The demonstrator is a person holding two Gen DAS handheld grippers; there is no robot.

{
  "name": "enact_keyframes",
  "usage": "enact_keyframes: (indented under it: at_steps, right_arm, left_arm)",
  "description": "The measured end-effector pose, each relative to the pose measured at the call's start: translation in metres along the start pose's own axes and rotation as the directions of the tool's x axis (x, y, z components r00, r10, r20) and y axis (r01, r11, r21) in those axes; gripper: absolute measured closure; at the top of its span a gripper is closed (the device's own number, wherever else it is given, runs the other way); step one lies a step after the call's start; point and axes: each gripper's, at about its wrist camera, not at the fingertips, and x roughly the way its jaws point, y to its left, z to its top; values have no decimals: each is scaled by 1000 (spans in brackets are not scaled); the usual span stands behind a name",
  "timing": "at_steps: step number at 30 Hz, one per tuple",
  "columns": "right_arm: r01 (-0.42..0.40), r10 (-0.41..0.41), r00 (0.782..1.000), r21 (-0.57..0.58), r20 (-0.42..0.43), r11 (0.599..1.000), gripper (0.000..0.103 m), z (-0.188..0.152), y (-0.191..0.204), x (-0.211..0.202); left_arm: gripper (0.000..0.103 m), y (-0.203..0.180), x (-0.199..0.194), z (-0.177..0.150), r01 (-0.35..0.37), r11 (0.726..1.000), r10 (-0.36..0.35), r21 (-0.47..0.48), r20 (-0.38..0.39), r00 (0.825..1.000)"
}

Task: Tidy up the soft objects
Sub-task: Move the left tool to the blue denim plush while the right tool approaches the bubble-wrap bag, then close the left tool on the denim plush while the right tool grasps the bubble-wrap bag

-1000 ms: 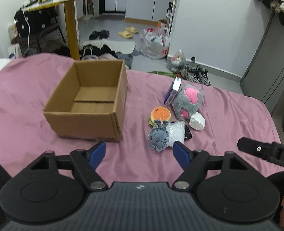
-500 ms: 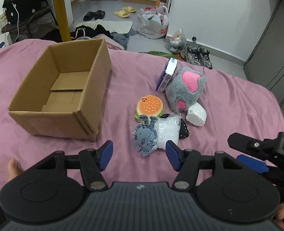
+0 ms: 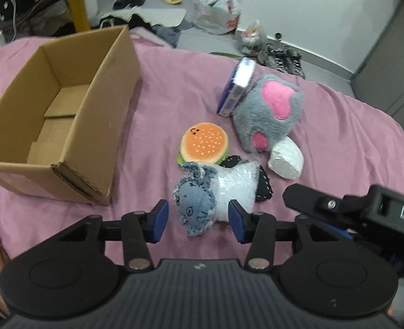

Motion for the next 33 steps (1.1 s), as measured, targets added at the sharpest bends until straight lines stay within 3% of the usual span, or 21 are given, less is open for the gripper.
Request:
enact_keyframes:
  at_steps: [4,16,17,20,24,30,33]
  right_arm:
    - [-19,19,1000,7,-11,1000,54,4,-4,10]
    - [7,-7,998,0,-65,1000,54,7,-1,35]
    - [10,-10,998,0,-62,1000,54,6,-1,35]
    - [16,-16,998,-7,-65,1000,54,6,-2,38]
    - [21,-22,998,-15,-62,1000,54,6,1,40]
    - [49,-52,997,-50,-57,998,49,4,9,44]
    - [84,-90,995,-115,-49,990,41,-1,20,48]
  left_arm:
    - [63,4,12,4,-9,1000,9,-8,-16,1000]
    - [65,13,33,8,52,998,-54,-41,-61,997]
    - [73,14,35,7,63,997,-66,-49,-68,996]
    - [80,18,37,7,88,990,-98,-114,-91,991]
    - [89,19,27,7,83,990,-92,-114,-81,992]
    - [90,31,6,5,93,988,-98,-127,-37,995]
    - [90,38,-3,7,107,985,-109,-133,-12,994]
